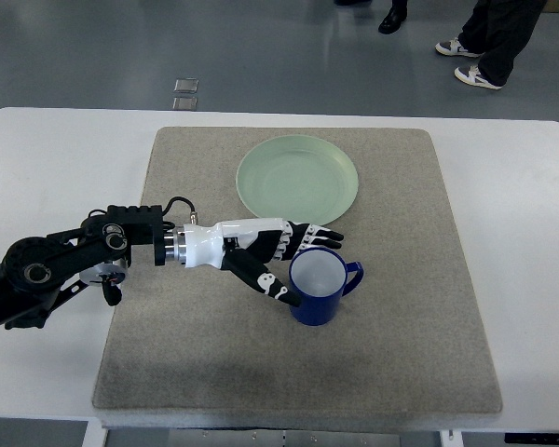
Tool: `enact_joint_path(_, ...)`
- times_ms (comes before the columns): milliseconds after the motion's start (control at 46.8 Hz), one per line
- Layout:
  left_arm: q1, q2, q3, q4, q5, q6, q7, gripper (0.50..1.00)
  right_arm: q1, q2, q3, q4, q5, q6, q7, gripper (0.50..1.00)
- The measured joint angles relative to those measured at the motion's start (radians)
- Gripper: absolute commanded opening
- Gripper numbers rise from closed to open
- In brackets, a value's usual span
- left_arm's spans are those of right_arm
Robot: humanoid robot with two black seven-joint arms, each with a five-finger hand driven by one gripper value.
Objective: Place cup left of plate with left hand
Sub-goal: 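Lower the left hand beside the blue mug, fingers around its body, then close the left hand fingers around the blue mug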
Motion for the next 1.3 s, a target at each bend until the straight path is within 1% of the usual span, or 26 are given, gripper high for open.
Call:
enact_joint_path(363, 0.021, -0.03, -0.005, 0.0, -0.001, 0.001, 0.0, 0.994, 0.0, 0.0, 0.0, 0.0, 0.0, 0.0, 0.0, 0.932)
enact_joint_path(663, 0.028, -0.041, -0.007, 0.0, -0.002, 0.037, -0.002, 0.994, 0.0, 0.0, 0.0, 0.0, 0.0, 0.0, 0.0, 0.932)
enact_joint_path(1026, 0.04, -0.051, -0.006, 0.002, -0.003, 0.045, -0.012, 0.99, 0.0, 0.0, 0.0, 0.0, 0.0, 0.0, 0.0, 0.932)
enact_joint_path(1304, 0.04, -0.064, -0.005, 0.035, -0.003, 0.046, -0.012, 0.984, 0.0, 0.0, 0.0, 0.0, 0.0, 0.0, 0.0, 0.932)
